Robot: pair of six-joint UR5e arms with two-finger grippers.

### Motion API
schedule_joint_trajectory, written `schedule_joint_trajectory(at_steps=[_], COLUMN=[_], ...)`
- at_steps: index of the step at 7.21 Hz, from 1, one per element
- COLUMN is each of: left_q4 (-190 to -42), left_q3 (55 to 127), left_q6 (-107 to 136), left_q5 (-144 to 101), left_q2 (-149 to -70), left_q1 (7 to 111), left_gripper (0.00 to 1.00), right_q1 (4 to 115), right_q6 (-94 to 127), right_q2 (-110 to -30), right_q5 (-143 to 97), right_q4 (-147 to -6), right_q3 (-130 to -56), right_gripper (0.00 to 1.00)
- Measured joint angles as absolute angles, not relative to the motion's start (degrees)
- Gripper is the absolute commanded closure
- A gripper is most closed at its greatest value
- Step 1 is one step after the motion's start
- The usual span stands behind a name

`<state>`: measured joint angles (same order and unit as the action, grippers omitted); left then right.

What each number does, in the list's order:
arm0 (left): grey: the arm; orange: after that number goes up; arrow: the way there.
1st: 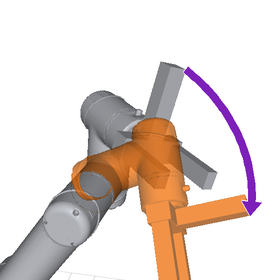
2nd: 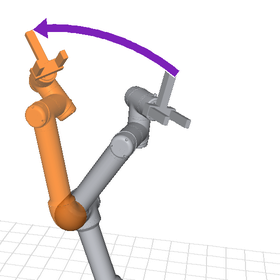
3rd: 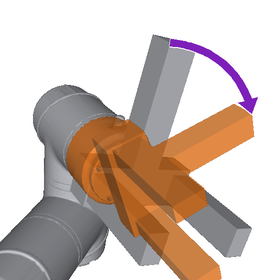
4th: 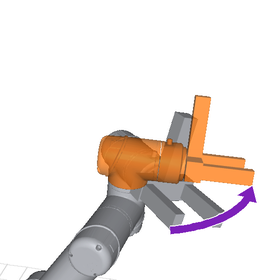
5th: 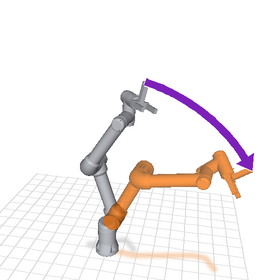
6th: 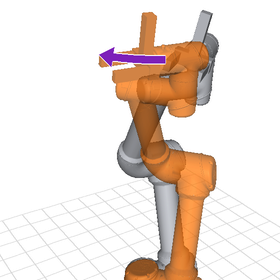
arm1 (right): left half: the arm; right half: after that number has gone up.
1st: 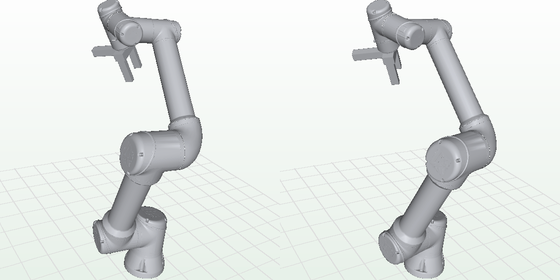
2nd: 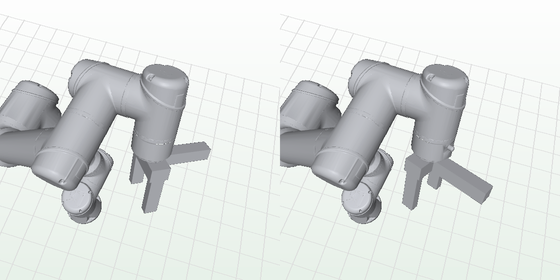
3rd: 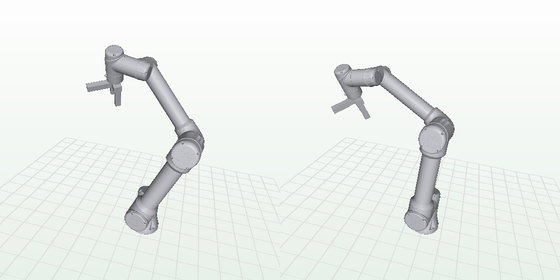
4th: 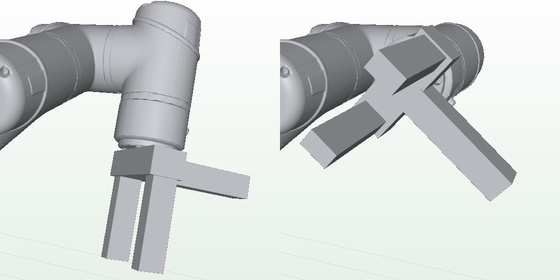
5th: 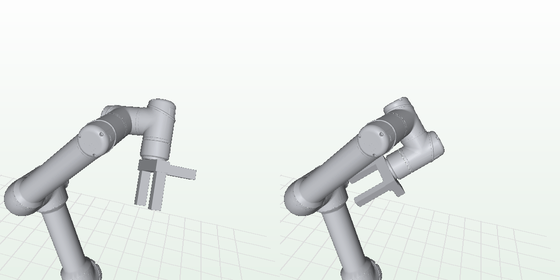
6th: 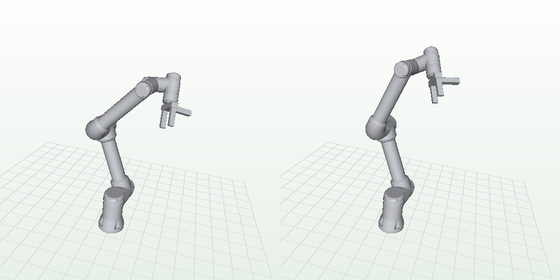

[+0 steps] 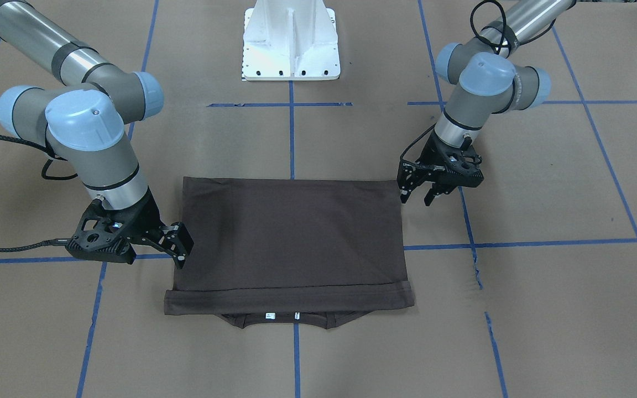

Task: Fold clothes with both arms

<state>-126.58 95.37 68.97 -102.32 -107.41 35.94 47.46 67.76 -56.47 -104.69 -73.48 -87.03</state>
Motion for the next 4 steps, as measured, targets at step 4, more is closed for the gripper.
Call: schedule_joint_trajectory(at_steps=[4], left_q4=[-127.3], left_q3=[95.2], left_q6=[74.0], left_q5=[-100.7], left_q2=[-107.1], left_q1=[32.3], left_gripper=[0.45], right_q1=[47.5], right_q6=[67.8], right_q2=[-56.8], right_q5=[-104.5], right_q4=[-73.5], right_q3=[-87.2], right_gripper=[0.00])
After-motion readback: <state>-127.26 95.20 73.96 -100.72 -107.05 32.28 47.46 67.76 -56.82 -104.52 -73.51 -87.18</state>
